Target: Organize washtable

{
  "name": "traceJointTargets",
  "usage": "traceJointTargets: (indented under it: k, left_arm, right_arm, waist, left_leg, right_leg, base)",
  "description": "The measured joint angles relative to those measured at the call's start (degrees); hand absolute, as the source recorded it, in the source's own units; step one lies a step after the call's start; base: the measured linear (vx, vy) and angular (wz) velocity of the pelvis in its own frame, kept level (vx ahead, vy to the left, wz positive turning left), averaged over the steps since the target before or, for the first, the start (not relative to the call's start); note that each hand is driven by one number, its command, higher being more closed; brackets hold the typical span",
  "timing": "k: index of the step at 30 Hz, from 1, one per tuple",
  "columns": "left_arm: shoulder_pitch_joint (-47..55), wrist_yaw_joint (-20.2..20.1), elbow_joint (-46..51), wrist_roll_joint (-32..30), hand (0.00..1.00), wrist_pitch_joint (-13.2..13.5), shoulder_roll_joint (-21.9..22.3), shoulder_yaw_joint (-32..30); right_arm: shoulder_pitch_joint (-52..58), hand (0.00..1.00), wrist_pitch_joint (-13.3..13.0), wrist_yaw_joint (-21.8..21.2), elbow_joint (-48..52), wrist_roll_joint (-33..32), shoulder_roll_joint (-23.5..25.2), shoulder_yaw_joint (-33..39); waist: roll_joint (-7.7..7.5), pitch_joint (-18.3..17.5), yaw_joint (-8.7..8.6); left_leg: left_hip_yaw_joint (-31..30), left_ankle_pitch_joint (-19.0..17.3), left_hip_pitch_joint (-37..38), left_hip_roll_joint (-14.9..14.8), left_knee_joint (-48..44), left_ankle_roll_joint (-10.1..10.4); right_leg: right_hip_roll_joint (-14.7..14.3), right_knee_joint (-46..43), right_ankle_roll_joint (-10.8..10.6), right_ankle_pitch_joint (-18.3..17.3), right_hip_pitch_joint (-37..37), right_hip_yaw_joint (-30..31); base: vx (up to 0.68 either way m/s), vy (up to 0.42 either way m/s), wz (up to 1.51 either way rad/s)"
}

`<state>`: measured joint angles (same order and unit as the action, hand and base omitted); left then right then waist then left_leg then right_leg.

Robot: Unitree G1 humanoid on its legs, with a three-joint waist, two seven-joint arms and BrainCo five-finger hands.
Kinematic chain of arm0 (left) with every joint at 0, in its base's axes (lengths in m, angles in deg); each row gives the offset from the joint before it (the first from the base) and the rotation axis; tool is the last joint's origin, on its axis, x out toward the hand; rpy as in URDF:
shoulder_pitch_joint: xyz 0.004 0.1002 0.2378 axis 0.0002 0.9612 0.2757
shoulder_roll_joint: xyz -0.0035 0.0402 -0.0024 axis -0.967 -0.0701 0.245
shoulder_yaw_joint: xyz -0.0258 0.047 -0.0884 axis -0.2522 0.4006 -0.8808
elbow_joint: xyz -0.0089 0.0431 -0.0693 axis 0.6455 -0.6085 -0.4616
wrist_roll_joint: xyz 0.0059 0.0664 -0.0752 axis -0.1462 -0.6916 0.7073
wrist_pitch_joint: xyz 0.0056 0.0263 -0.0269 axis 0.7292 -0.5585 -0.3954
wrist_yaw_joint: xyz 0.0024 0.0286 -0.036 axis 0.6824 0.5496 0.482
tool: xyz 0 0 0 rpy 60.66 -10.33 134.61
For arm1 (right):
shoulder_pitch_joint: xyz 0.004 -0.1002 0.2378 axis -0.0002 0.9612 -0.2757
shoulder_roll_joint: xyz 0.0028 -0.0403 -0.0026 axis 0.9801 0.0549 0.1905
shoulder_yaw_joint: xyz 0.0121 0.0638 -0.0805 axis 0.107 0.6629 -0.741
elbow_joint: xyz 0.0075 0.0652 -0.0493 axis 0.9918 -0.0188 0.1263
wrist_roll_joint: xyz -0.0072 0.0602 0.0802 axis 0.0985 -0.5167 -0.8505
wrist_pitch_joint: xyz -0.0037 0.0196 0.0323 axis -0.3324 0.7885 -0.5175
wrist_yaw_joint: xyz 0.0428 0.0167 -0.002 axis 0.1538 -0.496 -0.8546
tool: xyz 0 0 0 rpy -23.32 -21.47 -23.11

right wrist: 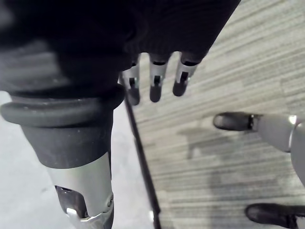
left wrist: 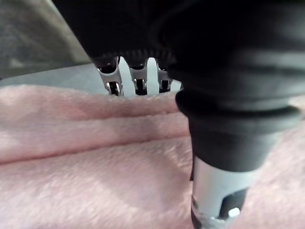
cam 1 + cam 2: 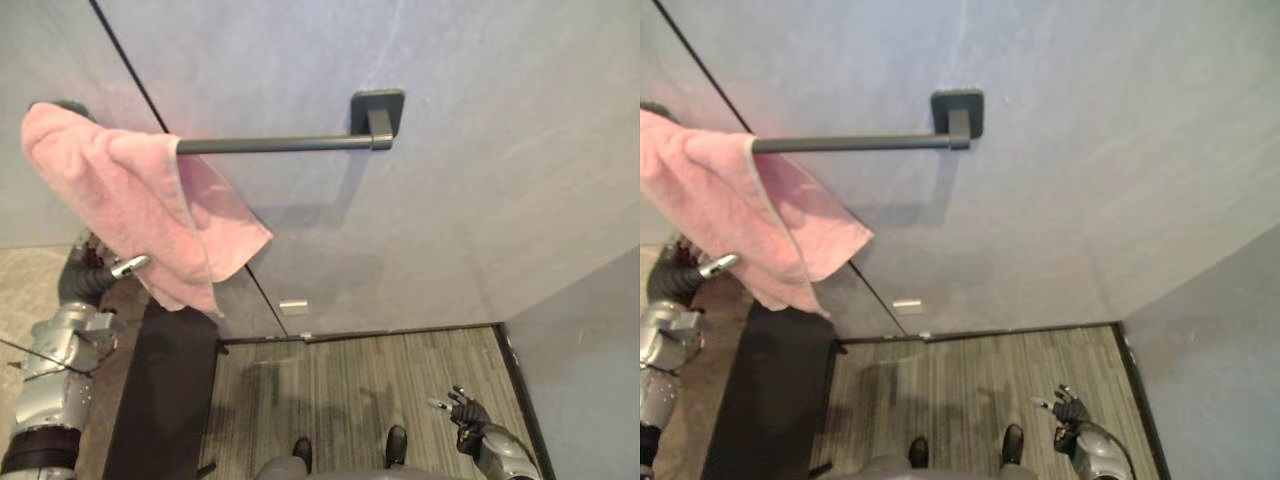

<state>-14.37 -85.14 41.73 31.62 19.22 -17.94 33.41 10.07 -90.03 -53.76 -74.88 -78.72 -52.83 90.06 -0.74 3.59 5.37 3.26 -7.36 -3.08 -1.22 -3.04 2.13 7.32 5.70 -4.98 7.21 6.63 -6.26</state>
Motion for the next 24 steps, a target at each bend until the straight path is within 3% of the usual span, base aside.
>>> traceJointTargets:
  k: [4,5,11,14,21,24]
  left_arm:
    - [-0.1,-2.3,0.1,0.0,0.0,-1.3,0.0,4.2]
    - [-0.2,-2.4,0.2,-0.1,1.0,-1.4,0.0,4.4]
    - [-1.9,-1.6,0.2,-0.9,1.0,-2.0,1.3,6.1]
    - [-3.3,0.7,0.2,-1.5,1.0,-1.9,3.1,5.9]
    - [-5.6,4.7,3.2,-3.1,1.0,-1.8,6.6,0.6]
    - [-6.4,5.5,5.0,-3.1,1.0,-1.2,6.6,-0.4]
  right_arm:
    - [-1.7,0.0,0.0,0.0,0.0,0.0,0.0,-0.2]
    - [-1.8,0.0,0.0,0.0,0.0,0.0,0.0,-0.2]
    - [-0.8,0.0,0.3,0.1,-0.1,0.0,0.0,-1.6]
    - [-0.8,0.0,0.3,0.3,0.7,0.0,0.0,-1.6]
    - [-0.7,0.0,0.0,0.6,22.6,-0.5,-0.1,-1.7]
    - [-4.4,0.0,-0.1,0.1,35.1,-0.5,-3.5,-5.8]
  waist:
    - [-0.15,0.8,-1.81]
    - [-0.24,1.2,-1.93]
    - [-0.29,1.6,-3.57]
    - [-0.29,1.6,-4.31]
    - [-0.52,1.7,-4.39]
    - [-0.66,1.6,-4.17]
  left_leg:
    - [0.8,0.0,0.1,0.1,0.0,0.0]
    - [1.2,0.0,0.3,0.1,0.1,0.0]
    - [1.8,0.0,0.8,0.1,0.3,0.0]
    - [1.7,0.0,1.4,0.1,0.4,0.0]
    - [2.0,0.0,1.7,-0.3,0.2,-0.1]
    - [2.3,0.0,1.7,-0.7,-0.1,-0.1]
  right_leg:
    - [0.0,0.0,0.1,0.5,0.5,0.6]
    - [0.0,0.0,0.0,0.5,0.6,1.0]
    - [-0.1,0.0,0.1,0.7,0.5,1.6]
    - [-0.1,0.0,0.1,0.7,-0.1,1.5]
    - [-0.3,0.0,0.3,0.9,-0.3,2.3]
    - [-0.4,0.0,0.3,1.4,-0.3,2.8]
  base:
    - [-0.03,-0.011,-0.15]
    - [-0.03,-0.014,-0.21]
    - [-0.01,-0.007,-0.05]
    - [0.0,0.0,0.0]
    - [-0.05,-0.032,-0.03]
    - [-0.04,-0.038,-0.05]
